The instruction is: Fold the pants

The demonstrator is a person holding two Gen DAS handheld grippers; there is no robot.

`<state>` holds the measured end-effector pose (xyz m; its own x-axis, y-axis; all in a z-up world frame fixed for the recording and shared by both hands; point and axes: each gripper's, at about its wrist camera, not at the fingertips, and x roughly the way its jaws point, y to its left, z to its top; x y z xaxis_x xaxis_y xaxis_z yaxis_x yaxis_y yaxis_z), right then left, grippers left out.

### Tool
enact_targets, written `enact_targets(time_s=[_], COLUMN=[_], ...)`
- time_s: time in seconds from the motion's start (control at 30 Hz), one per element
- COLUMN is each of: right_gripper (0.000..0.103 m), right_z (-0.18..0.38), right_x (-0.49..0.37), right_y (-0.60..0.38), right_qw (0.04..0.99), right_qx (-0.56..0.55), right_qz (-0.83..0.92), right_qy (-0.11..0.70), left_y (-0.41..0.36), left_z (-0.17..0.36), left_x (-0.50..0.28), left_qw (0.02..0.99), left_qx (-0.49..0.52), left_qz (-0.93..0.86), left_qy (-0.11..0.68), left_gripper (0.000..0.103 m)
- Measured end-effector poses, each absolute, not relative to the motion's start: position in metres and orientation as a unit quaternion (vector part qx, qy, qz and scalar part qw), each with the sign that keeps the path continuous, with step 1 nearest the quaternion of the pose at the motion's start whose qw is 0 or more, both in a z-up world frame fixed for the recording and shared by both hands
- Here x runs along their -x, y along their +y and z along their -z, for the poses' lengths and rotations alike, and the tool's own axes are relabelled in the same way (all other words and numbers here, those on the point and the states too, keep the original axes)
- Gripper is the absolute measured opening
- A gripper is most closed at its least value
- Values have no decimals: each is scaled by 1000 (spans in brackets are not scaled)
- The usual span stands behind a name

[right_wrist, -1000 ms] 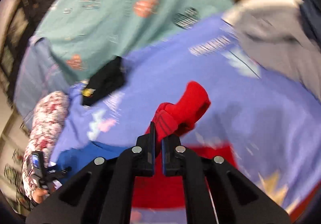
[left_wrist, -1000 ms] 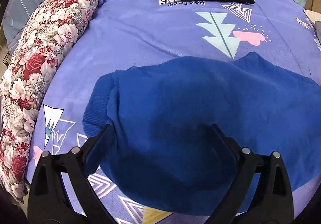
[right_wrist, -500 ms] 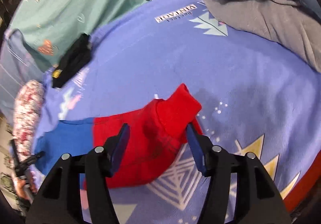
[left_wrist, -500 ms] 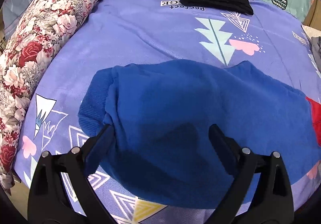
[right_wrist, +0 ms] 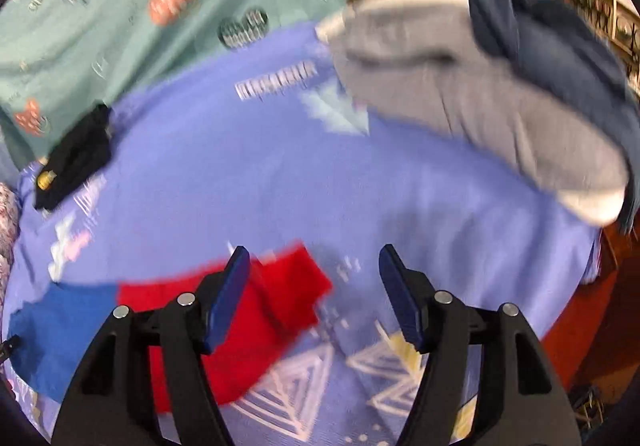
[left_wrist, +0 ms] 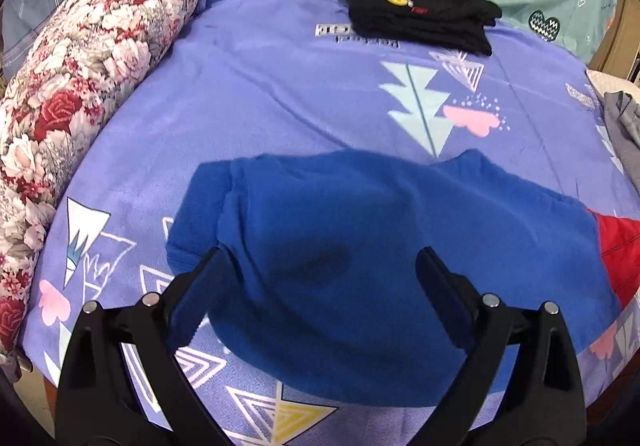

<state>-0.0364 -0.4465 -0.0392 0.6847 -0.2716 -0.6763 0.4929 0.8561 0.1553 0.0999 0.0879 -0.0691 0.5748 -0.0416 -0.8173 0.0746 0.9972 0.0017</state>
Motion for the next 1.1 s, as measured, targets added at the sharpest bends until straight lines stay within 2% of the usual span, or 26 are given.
enact_targets(time_s=[0.07, 0.17, 0.3, 0.5, 0.67, 0.87, 1.03, 1.1], right_gripper=[67, 67, 64, 64, 64, 64, 64, 60], right_z=[36, 60, 106, 83, 69, 86, 104, 112], right_x=[23, 0, -13, -31, -97, -174, -210, -216], right_y=[-430, -410, -417, -398, -324, -207, -140, -123], right_qw=[914, 900, 867, 882, 881, 854, 833, 828], right_qx=[-154, -177, -184, -181, -159, -86, -35, -13], right_qz=[170, 99, 132, 100, -39, -173, -212, -217], right_qy=[336, 385, 445, 423, 444, 483, 510, 516], left_y=[90, 97, 119, 136, 142, 147, 158, 165], left_z=[65, 69, 83, 95, 101, 101, 92, 86], left_x=[-100, -103, -107, -112, -110, -108, -103, -102], left_qw=[892, 890, 880, 872, 870, 868, 872, 878], left_qx=[-22, -28, -5, 12, 22, 32, 42, 50], left_qz=[32, 16, 3, 1, 1, 7, -2, -7], left_qy=[451, 454, 474, 489, 492, 496, 487, 476], left_gripper=[97, 97, 97, 97, 97, 97, 97, 97])
